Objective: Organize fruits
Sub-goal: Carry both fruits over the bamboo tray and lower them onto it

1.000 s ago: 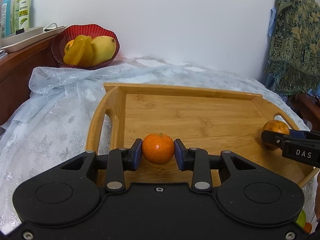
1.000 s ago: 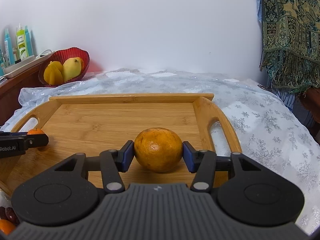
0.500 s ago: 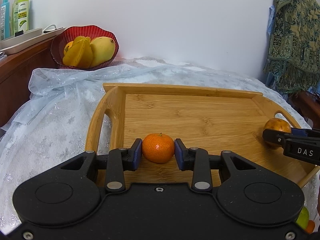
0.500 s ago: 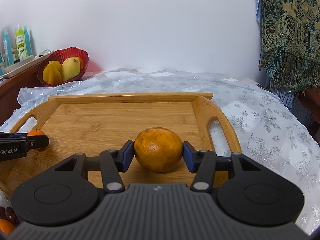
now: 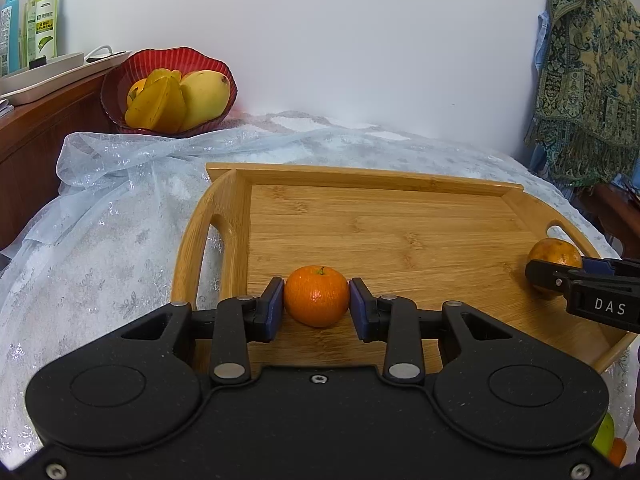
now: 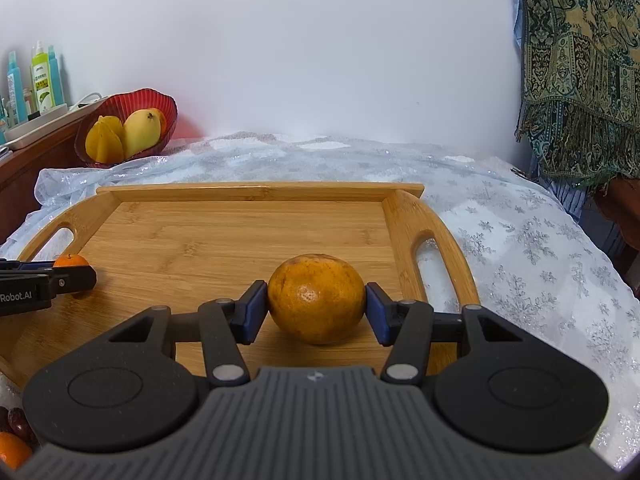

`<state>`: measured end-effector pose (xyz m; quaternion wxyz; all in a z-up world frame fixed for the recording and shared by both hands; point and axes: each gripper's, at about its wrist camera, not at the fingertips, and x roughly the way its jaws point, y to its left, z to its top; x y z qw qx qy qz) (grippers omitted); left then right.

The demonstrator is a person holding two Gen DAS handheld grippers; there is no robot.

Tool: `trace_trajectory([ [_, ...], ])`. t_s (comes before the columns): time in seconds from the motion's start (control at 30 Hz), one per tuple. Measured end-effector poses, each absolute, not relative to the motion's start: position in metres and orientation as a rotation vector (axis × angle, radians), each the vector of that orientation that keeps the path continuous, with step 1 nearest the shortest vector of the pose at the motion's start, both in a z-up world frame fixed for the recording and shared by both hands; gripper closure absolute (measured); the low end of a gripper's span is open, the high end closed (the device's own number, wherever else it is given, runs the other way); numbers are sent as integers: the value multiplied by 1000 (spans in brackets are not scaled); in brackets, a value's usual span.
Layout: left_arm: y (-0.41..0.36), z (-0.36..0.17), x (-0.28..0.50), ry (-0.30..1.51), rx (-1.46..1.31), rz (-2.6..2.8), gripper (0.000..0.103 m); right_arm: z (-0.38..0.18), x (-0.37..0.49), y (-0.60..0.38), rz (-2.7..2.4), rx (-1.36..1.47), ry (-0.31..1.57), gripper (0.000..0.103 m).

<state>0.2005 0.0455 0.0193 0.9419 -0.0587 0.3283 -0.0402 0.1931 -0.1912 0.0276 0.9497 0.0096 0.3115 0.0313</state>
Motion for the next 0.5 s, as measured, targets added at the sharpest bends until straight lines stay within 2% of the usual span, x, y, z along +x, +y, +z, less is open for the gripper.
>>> trace_trajectory([
  [0.23,46,19,200,668,-115,-82,70,28,193,-192,63,22,636,44],
  [0.37,45,19,199,666,-106,-78,67,28,193,-192,61,22,637,37],
  [0.5,46,19,199,668,-110,-73,63,28,193,-192,59,26,638,34],
])
